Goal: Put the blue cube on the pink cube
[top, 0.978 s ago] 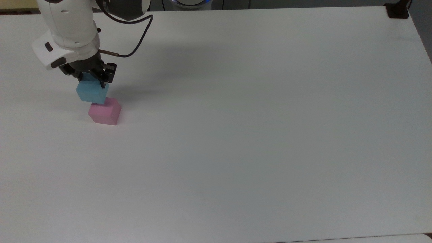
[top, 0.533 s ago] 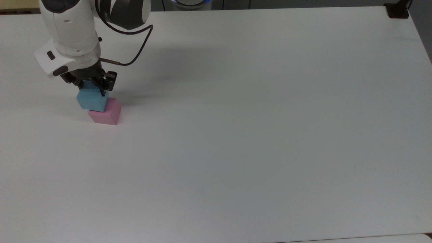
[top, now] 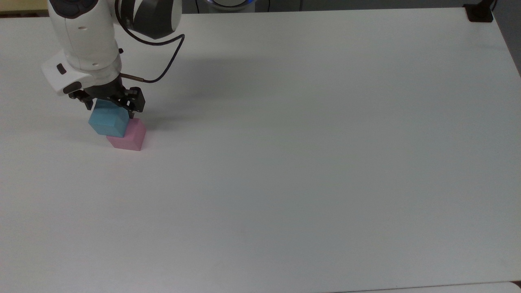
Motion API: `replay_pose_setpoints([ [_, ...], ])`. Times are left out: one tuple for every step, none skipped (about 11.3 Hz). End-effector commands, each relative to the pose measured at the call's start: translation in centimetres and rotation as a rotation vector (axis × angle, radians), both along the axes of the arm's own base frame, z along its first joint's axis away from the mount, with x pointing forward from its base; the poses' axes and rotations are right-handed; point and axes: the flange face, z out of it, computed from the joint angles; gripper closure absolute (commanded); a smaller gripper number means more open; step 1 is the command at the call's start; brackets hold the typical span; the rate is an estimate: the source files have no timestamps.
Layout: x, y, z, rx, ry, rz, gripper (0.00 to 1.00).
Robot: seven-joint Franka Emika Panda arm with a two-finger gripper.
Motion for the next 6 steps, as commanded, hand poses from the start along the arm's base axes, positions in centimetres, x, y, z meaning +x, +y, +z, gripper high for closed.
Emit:
replay_pose_setpoints([
  [-0.9, 0.2, 3.9, 0.009, -0.059, -0.055, 0.0],
  [-1.6, 0.8, 6.5, 0.034, -0.06, -0.082, 0.0],
  [-2.5, 1.5, 9.4, 0.063, -0.059, -0.096, 0.0],
  [-3.9, 2.2, 12.3, 0.09, -0.059, -0.106, 0.0],
  [-5.3, 2.9, 14.8, 0.104, -0.055, -0.109, 0.0],
  [-6.5, 3.7, 16.4, 0.113, -0.035, -0.112, 0.0],
])
